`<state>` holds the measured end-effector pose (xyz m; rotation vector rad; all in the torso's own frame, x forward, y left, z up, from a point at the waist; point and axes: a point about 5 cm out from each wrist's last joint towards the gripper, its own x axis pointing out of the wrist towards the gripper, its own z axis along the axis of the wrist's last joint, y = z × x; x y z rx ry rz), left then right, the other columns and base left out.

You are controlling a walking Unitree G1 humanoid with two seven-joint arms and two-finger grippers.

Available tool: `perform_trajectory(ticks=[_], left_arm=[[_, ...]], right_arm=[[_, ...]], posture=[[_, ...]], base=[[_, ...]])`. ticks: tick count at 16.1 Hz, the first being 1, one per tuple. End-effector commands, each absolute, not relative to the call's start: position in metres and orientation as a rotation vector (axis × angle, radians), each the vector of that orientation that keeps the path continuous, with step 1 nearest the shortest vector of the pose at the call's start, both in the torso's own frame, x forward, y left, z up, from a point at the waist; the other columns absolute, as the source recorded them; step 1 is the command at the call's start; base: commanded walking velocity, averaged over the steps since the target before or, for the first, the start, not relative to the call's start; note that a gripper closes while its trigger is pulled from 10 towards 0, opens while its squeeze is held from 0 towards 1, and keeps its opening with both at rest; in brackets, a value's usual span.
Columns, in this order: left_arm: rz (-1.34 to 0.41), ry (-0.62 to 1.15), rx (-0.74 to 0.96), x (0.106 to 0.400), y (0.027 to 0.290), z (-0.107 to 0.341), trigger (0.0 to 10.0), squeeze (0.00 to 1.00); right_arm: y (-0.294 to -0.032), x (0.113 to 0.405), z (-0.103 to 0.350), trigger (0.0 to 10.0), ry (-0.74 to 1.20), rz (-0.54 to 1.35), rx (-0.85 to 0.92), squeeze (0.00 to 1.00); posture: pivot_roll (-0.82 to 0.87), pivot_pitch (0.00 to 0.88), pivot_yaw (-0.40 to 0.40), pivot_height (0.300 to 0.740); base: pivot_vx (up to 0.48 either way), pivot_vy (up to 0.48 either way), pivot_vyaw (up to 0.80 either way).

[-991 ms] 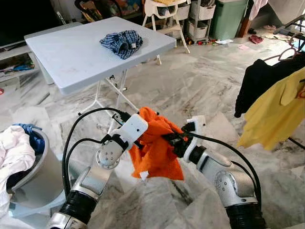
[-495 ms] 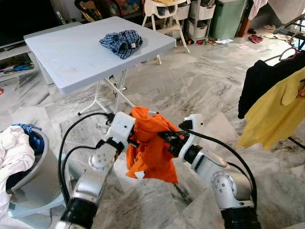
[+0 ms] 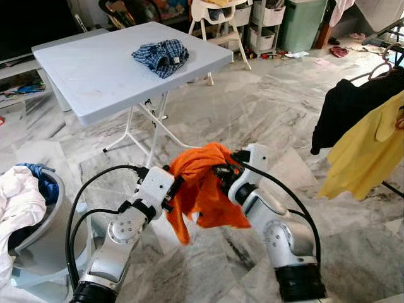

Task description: Hang hanger

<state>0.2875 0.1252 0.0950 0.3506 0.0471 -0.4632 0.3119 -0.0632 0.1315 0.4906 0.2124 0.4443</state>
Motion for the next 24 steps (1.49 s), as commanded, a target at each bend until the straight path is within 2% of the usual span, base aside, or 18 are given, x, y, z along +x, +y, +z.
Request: perform_trajectory(ticks=[1,6,9,12,13,15,17,18,19,20,21,22,23,24], left_arm=[[-0.464,0.035,0.371,0.288,0.126,0.101,10.0,1.0],[-0.444,0.06,0.246,0.277,0.12,0.094,10.0,1.0],[-0.447,0.111,0.338,0.282,0.125,0.086,10.0,1.0],[-0.44,0.14,0.401,0.288,0.129,0.081,10.0,1.0],[-0.434,0.127,0.395,0.291,0.127,0.084,10.0,1.0],[-0.423,0.125,0.416,0.295,0.124,0.082,10.0,1.0],[-0.432,0.096,0.408,0.297,0.117,0.087,10.0,1.0],[-0.43,0.078,0.403,0.299,0.116,0.09,10.0,1.0],[-0.421,0.059,0.396,0.3,0.117,0.094,10.0,1.0],[-0.407,0.05,0.399,0.301,0.12,0.095,10.0,1.0],[-0.395,0.047,0.398,0.302,0.122,0.095,10.0,1.0],[-0.367,0.042,0.391,0.302,0.126,0.096,10.0,1.0],[-0.357,0.04,0.388,0.302,0.127,0.096,10.0,1.0],[-0.354,0.037,0.385,0.301,0.126,0.096,10.0,1.0]], right_arm=[[-0.063,0.318,0.141,0.0,0.168,0.417,0.491,0.0],[-0.067,0.334,0.14,0.0,0.201,0.3,0.502,0.0],[-0.071,0.334,0.134,0.0,0.248,0.358,0.427,0.0],[-0.081,0.318,0.106,0.0,0.46,0.511,0.222,0.0],[-0.097,0.303,0.083,0.0,0.581,0.571,0.158,0.0],[-0.106,0.28,0.064,0.0,0.659,0.692,0.061,0.0],[-0.098,0.264,0.064,0.0,0.689,0.809,0.111,0.0],[-0.089,0.263,0.074,0.0,0.691,0.834,0.283,0.0],[-0.086,0.28,0.094,0.0,0.626,0.762,0.663,0.0],[-0.095,0.296,0.097,0.0,0.58,0.617,0.844,0.0],[-0.105,0.307,0.092,0.0,0.563,0.475,0.888,0.0],[-0.133,0.321,0.08,0.0,0.509,0.177,0.892,0.0],[-0.154,0.323,0.072,0.0,0.491,-0.013,0.88,0.0],[-0.165,0.321,0.065,0.0,0.501,-0.089,0.811,0.0]], posture=[[-0.06,0.0,0.033,0.74],[-0.06,0.0,0.033,0.74],[-0.05,0.0,0.026,0.74],[-0.06,0.0,0.028,0.74],[-0.07,0.0,0.03,0.74],[-0.07,0.0,0.032,0.74],[-0.07,0.0,0.038,0.74],[-0.07,0.0,0.041,0.74],[-0.07,0.0,0.039,0.74],[-0.07,0.0,0.039,0.74],[-0.07,0.0,0.04,0.74],[-0.06,0.0,0.04,0.74],[-0.06,0.0,0.038,0.74],[-0.06,0.0,0.038,0.74]], base=[[0.0,0.0,0.0],[0.0,0.0,0.0],[0.0,0.0,0.0],[0.0,0.0,0.0],[0.0,0.0,0.0],[0.0,0.0,0.0],[0.0,0.0,0.0],[0.0,0.0,0.0],[0.0,0.0,0.0],[0.0,0.0,0.0],[0.0,0.0,0.0],[0.0,0.0,0.0],[0.0,0.0,0.0],[0.0,0.0,0.0]])
